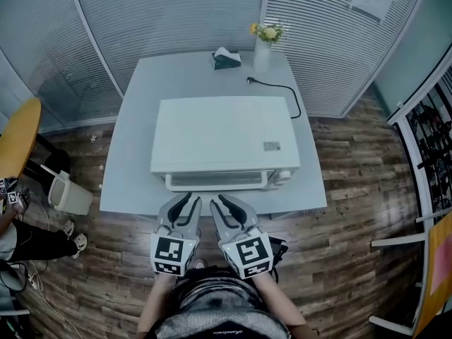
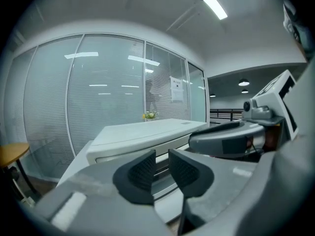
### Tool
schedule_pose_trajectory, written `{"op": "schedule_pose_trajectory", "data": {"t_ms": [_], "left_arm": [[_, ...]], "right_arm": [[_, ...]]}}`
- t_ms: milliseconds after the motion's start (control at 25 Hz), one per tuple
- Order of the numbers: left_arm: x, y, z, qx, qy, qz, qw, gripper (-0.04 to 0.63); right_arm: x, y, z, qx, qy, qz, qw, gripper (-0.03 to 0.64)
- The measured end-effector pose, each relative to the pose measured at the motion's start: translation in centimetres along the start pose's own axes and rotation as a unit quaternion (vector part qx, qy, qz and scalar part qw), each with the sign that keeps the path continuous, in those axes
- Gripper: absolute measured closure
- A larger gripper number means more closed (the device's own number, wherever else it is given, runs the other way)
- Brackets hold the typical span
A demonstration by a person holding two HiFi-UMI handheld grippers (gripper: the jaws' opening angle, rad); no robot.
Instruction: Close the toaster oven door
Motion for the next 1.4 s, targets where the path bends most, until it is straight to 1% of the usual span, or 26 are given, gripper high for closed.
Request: {"op": "schedule_pose_trajectory", "data": {"t_ms": [120,320,400,560,720,840,920,1120,1240,1400], "left_arm": [[0.5,-0.4,-0.1,0.0,0.0,-0.009,1.0,0.538],[1.2,-1.1,-0.5,0.01,-0.029,-0.028,0.9991,0.575],[1.3,-1.2,-0.5,0.013,-0.031,-0.031,0.999,0.588],[1.7,-1.8,-0.5,0.014,-0.018,-0.033,0.9992,0.591],[1.8,-2.3,0.2,0.027,-0.026,-0.035,0.9987,0.591],[1.8,-2.7,0.9,0.037,-0.021,-0.031,0.9986,0.591],[1.8,-2.9,1.5,0.045,-0.022,-0.034,0.9982,0.591],[1.9,-3.3,3.1,0.062,-0.038,-0.047,0.9963,0.591],[2.1,-3.5,3.9,0.069,-0.035,-0.048,0.9959,0.591],[2.3,-3.8,4.5,0.074,-0.024,-0.044,0.996,0.591]], "right_arm": [[-0.2,-0.2,-0.5,-0.007,0.001,-0.002,1.0,0.554],[-0.3,-0.5,-0.4,-0.007,0.002,-0.014,1.0,0.592],[-0.3,-0.5,-0.5,-0.005,0.004,-0.016,1.0,0.609],[-1.0,-0.6,-0.4,-0.007,0.001,-0.009,1.0,0.614],[-1.7,-0.6,-0.1,-0.007,-0.013,-0.01,1.0,0.613],[-1.9,-0.6,0.5,-0.008,-0.019,-0.014,1.0,0.614],[-2.1,-0.7,1.1,-0.001,-0.024,-0.015,1.0,0.614],[-2.5,-1.3,2.8,0.017,-0.026,-0.016,0.999,0.614],[-2.7,-1.5,3.6,0.02,-0.027,-0.016,0.999,0.614],[-3.1,-1.8,4.1,0.015,-0.048,-0.017,0.999,0.614]]}}
Point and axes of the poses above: the fingertips, and each gripper's own axes: y forward along the fingers, x to its right, z out of its top, the point moved 3 cm from there along -y, backward along the fingers, and after that the axes turned 4 degrees about x, right-handed, at the moved point
